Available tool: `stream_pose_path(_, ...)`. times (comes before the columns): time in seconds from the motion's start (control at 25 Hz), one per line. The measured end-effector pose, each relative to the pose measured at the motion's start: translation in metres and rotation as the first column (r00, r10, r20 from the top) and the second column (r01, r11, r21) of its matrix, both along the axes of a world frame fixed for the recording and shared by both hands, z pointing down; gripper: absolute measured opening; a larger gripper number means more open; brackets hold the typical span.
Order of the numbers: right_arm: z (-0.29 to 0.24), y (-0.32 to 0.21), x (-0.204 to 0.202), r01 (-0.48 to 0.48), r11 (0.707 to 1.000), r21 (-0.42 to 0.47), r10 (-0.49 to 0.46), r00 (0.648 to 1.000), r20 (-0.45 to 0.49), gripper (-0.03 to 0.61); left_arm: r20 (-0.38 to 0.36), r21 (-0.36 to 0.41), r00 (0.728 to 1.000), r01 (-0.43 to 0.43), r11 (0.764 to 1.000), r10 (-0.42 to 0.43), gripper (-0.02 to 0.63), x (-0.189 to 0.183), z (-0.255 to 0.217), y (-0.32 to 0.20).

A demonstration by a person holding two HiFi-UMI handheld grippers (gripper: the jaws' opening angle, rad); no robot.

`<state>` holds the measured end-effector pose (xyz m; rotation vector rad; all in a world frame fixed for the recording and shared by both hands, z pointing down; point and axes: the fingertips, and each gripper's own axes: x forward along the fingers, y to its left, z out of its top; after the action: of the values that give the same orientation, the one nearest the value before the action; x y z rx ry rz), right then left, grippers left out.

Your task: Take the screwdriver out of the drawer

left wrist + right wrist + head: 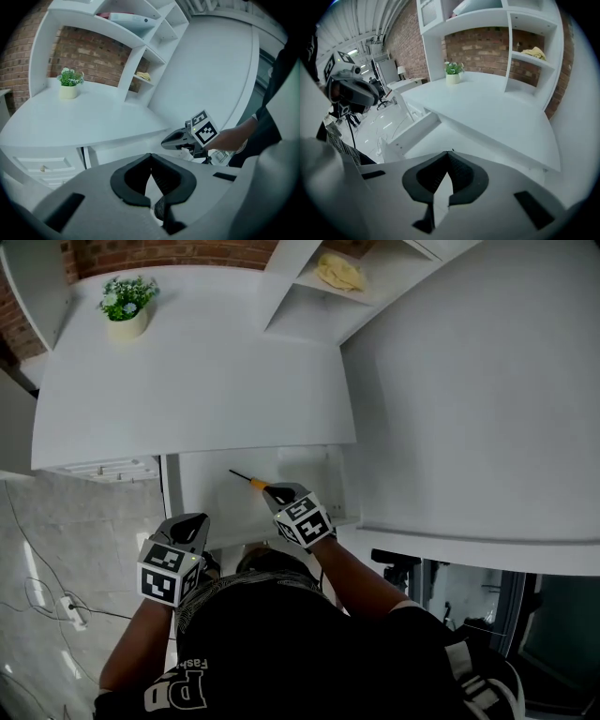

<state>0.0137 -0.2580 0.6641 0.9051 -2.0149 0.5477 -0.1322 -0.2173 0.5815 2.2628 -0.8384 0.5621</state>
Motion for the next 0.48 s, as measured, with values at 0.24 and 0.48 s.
stream_pose_path(0.24,0.044,-0.008,0.012,0.179,0.983,-0.026,-0.181,0.969,-0.167,0.003,0.013,-0.032,0.997,0.074,0.997,-0.073,0.015,0.010,0.012,-0.015)
stream_pose_path(0.48,0.085,-0.013,0.016,0.294,0.951,-0.096,-0.308,0.925,-0.224,0.005,0.037,-0.075,0.988,0.151,0.986,-0.148,0.015,0.006,0.025,-0.021)
